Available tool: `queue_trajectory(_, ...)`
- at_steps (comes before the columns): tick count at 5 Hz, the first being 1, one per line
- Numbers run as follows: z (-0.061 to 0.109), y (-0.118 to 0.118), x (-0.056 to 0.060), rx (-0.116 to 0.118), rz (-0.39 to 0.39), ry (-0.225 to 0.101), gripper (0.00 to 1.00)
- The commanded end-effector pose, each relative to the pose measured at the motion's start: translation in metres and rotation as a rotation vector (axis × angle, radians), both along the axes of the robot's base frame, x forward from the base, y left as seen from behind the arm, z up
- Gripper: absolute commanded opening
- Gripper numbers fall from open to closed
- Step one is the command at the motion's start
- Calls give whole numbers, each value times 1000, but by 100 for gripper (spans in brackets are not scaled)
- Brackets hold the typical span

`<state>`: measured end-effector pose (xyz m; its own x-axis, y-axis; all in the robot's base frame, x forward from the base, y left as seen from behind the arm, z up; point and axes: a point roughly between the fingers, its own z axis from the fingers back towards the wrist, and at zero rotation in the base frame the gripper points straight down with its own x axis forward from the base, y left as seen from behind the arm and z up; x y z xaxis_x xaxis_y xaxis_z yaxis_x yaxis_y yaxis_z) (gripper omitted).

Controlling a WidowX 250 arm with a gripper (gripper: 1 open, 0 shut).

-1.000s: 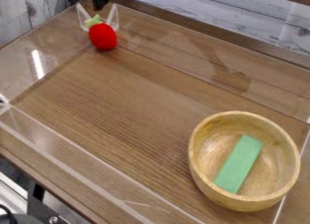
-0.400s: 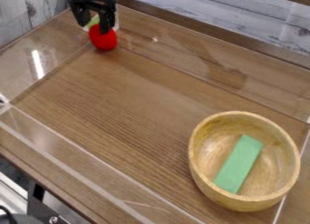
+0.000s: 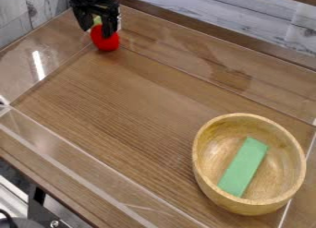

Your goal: Move the red fruit to the right side of the table

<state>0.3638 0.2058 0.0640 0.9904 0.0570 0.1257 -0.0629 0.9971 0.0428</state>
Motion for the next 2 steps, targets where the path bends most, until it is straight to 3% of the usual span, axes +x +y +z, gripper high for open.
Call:
queue_trajectory(1,32,7,9,43,-1,-79,100)
queue_trajectory(2,31,8,11,43,2,-85,100)
